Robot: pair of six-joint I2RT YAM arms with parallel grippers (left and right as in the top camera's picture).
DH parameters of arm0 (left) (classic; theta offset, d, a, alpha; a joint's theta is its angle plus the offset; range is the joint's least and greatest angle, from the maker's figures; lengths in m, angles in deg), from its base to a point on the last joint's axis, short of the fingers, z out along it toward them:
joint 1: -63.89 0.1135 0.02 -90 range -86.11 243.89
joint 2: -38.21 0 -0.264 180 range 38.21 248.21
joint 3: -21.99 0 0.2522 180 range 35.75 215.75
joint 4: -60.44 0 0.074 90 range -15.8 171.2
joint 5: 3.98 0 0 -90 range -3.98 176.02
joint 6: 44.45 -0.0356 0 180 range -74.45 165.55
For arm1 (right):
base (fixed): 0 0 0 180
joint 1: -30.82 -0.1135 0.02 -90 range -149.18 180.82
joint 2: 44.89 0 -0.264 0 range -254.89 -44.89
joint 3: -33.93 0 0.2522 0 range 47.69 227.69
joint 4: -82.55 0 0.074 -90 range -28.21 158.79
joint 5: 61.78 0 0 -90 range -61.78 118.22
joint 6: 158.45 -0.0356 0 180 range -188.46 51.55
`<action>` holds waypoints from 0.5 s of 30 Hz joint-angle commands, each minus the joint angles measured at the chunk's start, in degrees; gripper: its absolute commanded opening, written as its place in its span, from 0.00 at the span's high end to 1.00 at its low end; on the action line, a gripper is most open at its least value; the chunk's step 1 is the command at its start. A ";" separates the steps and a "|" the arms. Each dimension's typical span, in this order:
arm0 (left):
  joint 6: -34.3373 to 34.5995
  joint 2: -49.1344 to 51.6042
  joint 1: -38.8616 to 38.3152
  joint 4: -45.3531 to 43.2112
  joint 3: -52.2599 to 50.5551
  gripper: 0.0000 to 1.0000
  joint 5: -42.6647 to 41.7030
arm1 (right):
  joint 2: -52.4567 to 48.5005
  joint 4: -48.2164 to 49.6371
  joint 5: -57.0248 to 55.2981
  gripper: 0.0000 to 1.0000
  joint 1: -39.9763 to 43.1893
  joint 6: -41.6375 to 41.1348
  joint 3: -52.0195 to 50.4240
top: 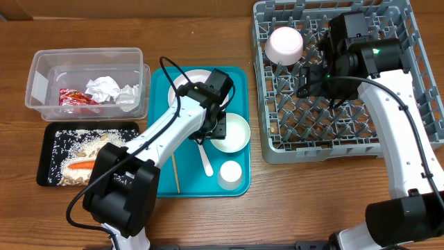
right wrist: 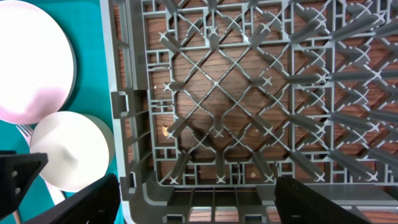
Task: Sort waste into correct bins and load items into the dishwasher
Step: 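Move the left gripper right over the pale green bowl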
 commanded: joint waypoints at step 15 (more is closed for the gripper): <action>2.08 0.76 0.15 -5.53 -3.56 0.57 -0.68 | 0.11 0.07 0.33 0.17 0.37 -0.26 0.46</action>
